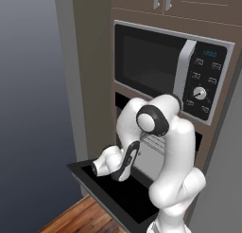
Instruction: Take the baked cake out of the oven and place it on the plate for cooling. Then close the oven door.
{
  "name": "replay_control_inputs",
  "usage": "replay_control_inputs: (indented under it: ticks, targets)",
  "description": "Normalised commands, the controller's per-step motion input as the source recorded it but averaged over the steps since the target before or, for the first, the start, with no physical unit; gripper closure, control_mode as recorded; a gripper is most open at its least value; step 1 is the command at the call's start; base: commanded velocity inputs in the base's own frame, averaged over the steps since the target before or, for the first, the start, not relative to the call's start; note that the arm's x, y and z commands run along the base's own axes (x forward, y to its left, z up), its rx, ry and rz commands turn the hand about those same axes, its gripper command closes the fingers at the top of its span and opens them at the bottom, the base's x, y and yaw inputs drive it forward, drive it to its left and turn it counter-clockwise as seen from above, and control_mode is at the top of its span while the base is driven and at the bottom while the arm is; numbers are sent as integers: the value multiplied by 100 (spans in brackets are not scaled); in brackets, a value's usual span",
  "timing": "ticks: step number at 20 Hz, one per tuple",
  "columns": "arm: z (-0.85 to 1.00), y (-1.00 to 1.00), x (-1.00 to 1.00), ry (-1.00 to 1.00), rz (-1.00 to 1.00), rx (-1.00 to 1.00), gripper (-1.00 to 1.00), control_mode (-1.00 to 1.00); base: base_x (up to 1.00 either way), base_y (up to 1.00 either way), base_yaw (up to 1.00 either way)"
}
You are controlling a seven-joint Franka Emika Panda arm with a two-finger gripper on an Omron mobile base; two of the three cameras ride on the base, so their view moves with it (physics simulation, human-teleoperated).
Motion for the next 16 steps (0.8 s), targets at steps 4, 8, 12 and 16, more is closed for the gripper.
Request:
replay_control_inputs:
  ticks: [4, 8, 12, 16]
  targets:
    - [0, -68, 27, 0, 0, -1, -100, -100, 0, 0, 0]
    - [0, -54, 44, 0, -3, -1, -100, -100, 0, 0, 0]
    - [-3, -44, 50, 0, -7, -4, -100, -100, 0, 0, 0]
    - [-17, -42, 42, 0, -4, -6, -100, -100, 0, 0, 0]
